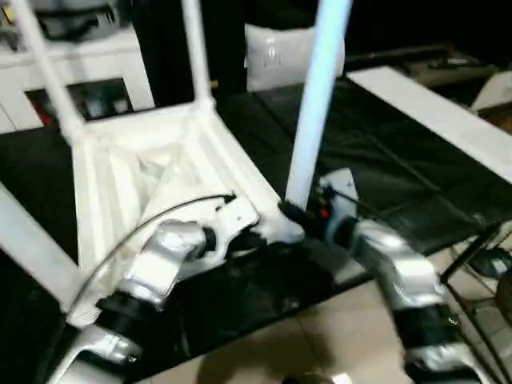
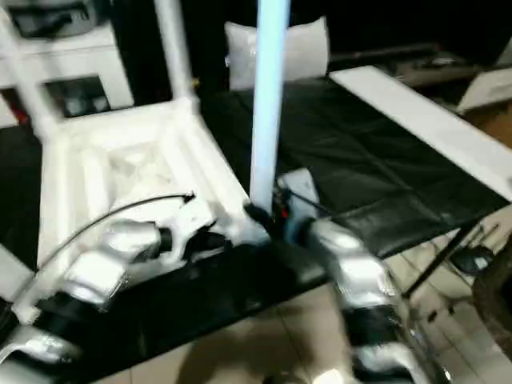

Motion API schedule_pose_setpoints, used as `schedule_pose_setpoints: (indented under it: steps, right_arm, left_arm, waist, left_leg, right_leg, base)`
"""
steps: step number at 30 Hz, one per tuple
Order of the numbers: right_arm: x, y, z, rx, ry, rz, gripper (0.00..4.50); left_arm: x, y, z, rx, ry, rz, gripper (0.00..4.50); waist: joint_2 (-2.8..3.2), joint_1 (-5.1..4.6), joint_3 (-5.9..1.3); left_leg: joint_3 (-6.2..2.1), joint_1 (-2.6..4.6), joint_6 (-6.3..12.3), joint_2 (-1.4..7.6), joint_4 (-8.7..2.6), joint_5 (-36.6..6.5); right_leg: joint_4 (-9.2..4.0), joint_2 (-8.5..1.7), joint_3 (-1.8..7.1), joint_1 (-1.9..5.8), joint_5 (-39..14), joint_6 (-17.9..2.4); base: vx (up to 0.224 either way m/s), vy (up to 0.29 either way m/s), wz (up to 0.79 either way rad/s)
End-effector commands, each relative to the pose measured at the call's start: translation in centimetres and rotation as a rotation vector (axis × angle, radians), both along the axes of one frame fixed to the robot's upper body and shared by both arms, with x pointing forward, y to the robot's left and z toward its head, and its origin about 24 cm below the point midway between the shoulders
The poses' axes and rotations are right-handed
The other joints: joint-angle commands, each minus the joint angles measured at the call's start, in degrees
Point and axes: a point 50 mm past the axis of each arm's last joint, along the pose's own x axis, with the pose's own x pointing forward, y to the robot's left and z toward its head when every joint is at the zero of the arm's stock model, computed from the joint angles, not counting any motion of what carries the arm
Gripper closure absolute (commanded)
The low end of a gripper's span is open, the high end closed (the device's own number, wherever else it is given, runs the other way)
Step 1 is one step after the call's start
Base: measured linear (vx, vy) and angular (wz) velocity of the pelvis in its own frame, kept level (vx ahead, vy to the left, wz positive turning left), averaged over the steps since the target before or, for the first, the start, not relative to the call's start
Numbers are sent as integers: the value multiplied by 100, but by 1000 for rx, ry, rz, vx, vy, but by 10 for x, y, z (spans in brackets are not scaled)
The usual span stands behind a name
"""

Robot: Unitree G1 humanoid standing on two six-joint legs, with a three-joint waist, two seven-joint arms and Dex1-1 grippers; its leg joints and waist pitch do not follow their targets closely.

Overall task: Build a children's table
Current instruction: Rotate leg to tighten

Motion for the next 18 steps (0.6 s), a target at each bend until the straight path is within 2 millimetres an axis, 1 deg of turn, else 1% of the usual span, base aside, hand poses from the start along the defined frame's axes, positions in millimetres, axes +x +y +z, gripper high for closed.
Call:
schedule_pose_setpoints:
  steps: [1,2,3,4,5,6,7,8,9,10,11,12,13,14,15,16,17,18]
  right_arm:
    - [-2,11,-5,27,27,39,185]
    - [-3,8,-4,47,19,41,173]
    - [-3,7,-4,49,16,44,167]
    - [-4,5,-3,50,11,47,153]
    - [-4,-1,-2,37,-14,57,138]
    - [-5,-6,-1,29,-27,68,130]
    - [-6,-9,-1,26,-35,76,126]
    - [-8,-14,0,28,-53,104,126]
    - [-9,-15,0,28,-56,109,107]
    - [-13,-24,3,24,-72,164,94]
    - [-14,-24,3,23,-74,170,87]
    - [-16,-29,4,15,-84,204,84]
    - [-19,-34,5,6,-89,237,79]
    - [-21,-40,6,-8,-95,270,52]
    - [-21,-40,6,-8,-95,270,44]
    - [-23,-48,8,-27,-96,309,44]
    - [-26,-60,11,-65,-93,371,42]
    - [-26,-61,11,-67,-93,376,38]
  left_arm:
    - [-5,-34,18,-81,-81,-116,450]
    - [-4,-34,18,-59,-96,-110,450]
    - [-4,-33,17,-54,-98,-109,450]
    - [-3,-31,17,-47,-101,-106,450]
    - [-2,-28,16,-33,-104,-98,450]
    - [-1,-25,16,-25,-111,-98,450]
    - [-1,-23,16,-20,-118,-99,450]
    - [0,-20,16,-14,-123,-106,450]
    - [0,-19,16,-13,-124,-106,450]
    - [0,-15,15,-2,-132,-138,450]
    - [0,-14,15,-2,-132,-141,450]
    - [-1,-11,14,5,-124,-155,450]
    - [-2,-8,13,14,-121,-181,450]
    - [-4,-6,13,18,-121,-221,450]
    - [-4,-6,13,18,-121,-221,450]
    - [-6,-2,12,22,-110,-264,450]
    - [-9,4,12,29,-106,-347,450]
    - [-9,4,12,31,-104,-350,450]
  waist:
    - [-63,53,-284]
    - [-337,91,-229]
    - [-364,131,-266]
    - [-269,170,-320]
    - [-173,245,-389]
    - [-129,265,-402]
    - [-107,286,-425]
    - [-96,286,-425]
    - [-116,283,-424]
    - [-108,305,-438]
    - [-103,327,-449]
    - [-77,359,-453]
    - [-84,388,-461]
    - [-87,440,-471]
    - [-85,452,-475]
    - [-96,463,-461]
    - [-108,497,-455]
    - [-109,519,-453]
  left_leg:
    - [-106,-56,229,366,-772,-2460]
    - [303,252,74,-427,-204,-1939]
    - [343,60,331,-482,-206,-1197]
    - [309,-45,382,-438,-250,-961]
    - [279,-2,435,-326,-397,-675]
    - [241,-15,475,-247,-454,-540]
    - [199,-50,492,-115,-509,-302]
    - [193,-63,521,-66,-527,-242]
    - [199,-63,530,-69,-533,-278]
    - [214,-62,556,-91,-532,-308]
    - [220,-75,634,-88,-525,-241]
    - [219,-76,686,-81,-521,-181]
    - [222,-81,707,-83,-517,-130]
    - [216,-77,735,-69,-518,-14]
    - [216,-91,746,-49,-516,102]
    - [220,-90,753,-50,-521,82]
    - [225,-80,756,-65,-520,-12]
    - [240,-75,747,-57,-522,-61]
  right_leg:
    - [-48,-496,884,386,-1659,-105]
    - [-728,-339,572,-52,-4039,431]
    - [-667,-505,614,164,-4642,554]
    - [-675,-465,555,254,-4558,685]
    - [-676,-412,608,234,-3883,602]
    - [-630,-387,614,262,-3398,409]
    - [-517,-344,655,310,-2526,60]
    - [-431,-334,700,296,-1991,-233]
    - [-411,-323,707,297,-1940,-313]
    - [-394,-343,727,322,-1896,-432]
    - [-377,-351,748,338,-1811,-478]
    - [-371,-351,744,337,-1745,-522]
    - [-364,-355,748,346,-1698,-516]
    - [-335,-360,756,346,-1583,-551]
    - [-305,-360,767,344,-1449,-604]
    - [-323,-361,760,337,-1496,-604]
    - [-342,-363,753,343,-1627,-581]
    - [-346,-373,773,340,-1720,-541]
  base:
    - [0,0,0]
    - [0,0,0]
    - [64,14,12]
    - [52,15,-4]
    - [52,15,-4]
    - [0,0,0]
    - [0,0,0]
    - [0,0,0]
    - [0,0,0]
    - [0,0,0]
    - [0,0,0]
    - [0,0,0]
    - [0,0,0]
    - [0,0,0]
    - [0,0,0]
    - [0,0,0]
    - [0,0,0]
    - [0,0,0]
